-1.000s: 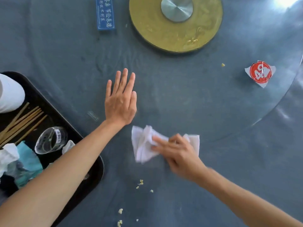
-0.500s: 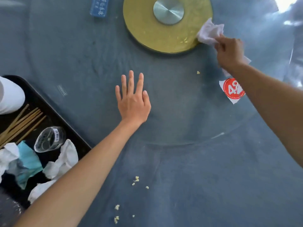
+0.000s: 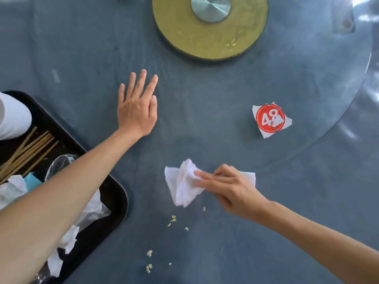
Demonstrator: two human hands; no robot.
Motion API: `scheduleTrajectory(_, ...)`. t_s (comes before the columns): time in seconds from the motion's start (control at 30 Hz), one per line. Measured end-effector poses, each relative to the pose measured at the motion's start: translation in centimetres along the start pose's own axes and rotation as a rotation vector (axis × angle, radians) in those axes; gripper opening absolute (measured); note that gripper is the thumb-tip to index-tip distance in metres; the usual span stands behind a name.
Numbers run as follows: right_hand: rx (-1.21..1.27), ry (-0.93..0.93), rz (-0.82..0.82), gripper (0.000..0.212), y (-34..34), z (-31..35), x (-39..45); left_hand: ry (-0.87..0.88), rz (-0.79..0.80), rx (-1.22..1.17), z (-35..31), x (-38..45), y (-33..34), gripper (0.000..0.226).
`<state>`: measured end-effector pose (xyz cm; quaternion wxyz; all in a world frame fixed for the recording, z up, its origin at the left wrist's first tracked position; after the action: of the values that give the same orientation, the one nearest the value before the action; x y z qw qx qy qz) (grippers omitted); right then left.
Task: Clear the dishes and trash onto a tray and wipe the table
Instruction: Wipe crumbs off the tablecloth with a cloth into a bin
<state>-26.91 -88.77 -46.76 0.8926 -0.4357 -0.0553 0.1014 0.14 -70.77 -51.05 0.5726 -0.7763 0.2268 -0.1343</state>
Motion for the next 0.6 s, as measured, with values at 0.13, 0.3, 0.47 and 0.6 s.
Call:
scheduleTrajectory(0.13, -0.012, 0.176, -0.328, 0.047, -6.1, -3.8, 6.9, -0.051, 0.009, -0.058, -2.6, 0.3, -0.8, 0.056)
scheduleTrajectory(0.3, -0.238, 0.56, -0.463, 0.038, -13.6, -15.0, 17.7, -0.107, 0.032, -0.145, -8.2, -2.4, 1.9, 0.058)
scheduleTrajectory(0.47, -0.358, 0.559, -0.376, 0.039, -8.5, -13.7, 18.0, -0.034, -0.024, -0.023, -5.8, -2.0, 2.9, 0.06)
scheduleTrajectory(0.6, -0.245, 0.29, -0.281, 0.052, -2.1, -6.6, 10.9, 0.021, -0.016, -0.026, -3.3, -1.1, 2.3, 0.062)
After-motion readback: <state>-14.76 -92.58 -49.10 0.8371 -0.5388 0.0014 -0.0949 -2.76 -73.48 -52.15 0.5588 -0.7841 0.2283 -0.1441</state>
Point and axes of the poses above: each hand's wrist, its own x-axis towards the middle knuckle, its own y-axis out of the palm, z = x × y, the point moved 1 cm from there along x, towards the middle knuckle, and after that the axes turned 2 degrees about y, right-handed, at the moved point
